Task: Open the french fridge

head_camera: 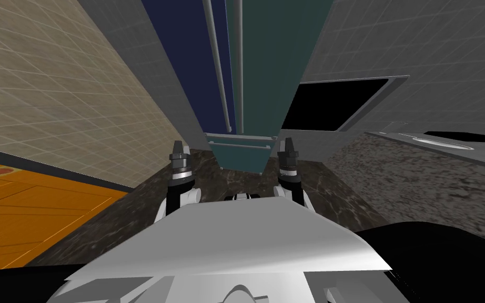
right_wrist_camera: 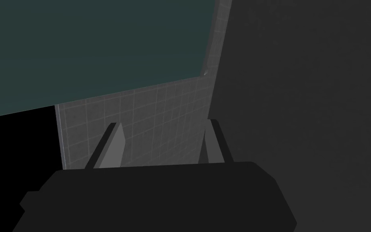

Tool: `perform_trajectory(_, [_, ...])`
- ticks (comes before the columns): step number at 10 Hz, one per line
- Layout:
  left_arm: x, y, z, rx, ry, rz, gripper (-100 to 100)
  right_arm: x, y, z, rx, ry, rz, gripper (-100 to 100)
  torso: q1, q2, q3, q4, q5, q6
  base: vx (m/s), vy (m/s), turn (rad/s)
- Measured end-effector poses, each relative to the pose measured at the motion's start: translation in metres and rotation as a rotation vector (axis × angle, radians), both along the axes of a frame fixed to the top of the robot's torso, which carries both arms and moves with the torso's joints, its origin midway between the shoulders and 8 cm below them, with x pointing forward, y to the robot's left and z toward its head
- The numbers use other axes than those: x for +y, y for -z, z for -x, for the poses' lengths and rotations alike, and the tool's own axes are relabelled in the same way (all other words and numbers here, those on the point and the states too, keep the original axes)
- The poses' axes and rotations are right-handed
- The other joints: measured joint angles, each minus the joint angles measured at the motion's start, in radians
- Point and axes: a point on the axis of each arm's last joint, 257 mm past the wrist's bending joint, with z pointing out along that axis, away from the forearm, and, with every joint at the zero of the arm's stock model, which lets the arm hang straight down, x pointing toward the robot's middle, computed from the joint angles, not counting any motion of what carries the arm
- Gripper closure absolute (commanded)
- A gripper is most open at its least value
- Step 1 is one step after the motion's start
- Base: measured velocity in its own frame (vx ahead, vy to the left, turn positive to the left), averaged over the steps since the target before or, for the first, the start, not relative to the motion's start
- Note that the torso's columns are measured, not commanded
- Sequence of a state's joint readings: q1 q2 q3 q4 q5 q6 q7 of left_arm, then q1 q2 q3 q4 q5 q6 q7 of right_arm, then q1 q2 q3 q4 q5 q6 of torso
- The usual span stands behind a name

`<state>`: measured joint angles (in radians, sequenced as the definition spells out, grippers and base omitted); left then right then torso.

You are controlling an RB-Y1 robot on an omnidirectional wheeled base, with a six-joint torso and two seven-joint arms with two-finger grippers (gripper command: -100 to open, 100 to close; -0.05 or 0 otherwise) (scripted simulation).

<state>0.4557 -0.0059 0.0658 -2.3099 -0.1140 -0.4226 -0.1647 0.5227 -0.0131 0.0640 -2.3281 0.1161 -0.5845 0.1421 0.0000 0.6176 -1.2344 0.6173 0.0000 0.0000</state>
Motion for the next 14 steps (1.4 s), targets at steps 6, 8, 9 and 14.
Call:
perform_trajectory(6, [0.000, 0.000, 0.000, 0.001, 0.000, 0.000, 0, 0.004, 0.008, 0.001, 0.041, 0.030, 0.158, -100, 0.001, 0.119, -0.242, 0.120, 0.000, 0.000, 0.090, 0.058, -0.045])
perform_trajectory(8, [0.000, 0.000, 0.000, 0.001, 0.000, 0.000, 0, 0.002, 0.015, 0.001, 0.072, 0.084, 0.278, -100, 0.002, 0.117, -0.244, 0.119, 0.001, 0.000, 0.191, 0.114, -0.078])
perform_trajectory(9, [0.000, 0.000, 0.000, 0.001, 0.000, 0.000, 0, 0.001, 0.017, 0.002, 0.084, 0.109, 0.328, -100, -0.001, 0.120, -0.242, 0.120, 0.000, 0.000, 0.139, 0.090, -0.064])
perform_trajectory(14, [0.000, 0.000, 0.000, 0.001, 0.000, 0.000, 0, -0.008, 0.031, 0.002, 0.137, 0.224, 0.564, -100, 0.002, 0.119, -0.242, 0.120, 0.000, 0.000, 0.167, 0.110, -0.075])
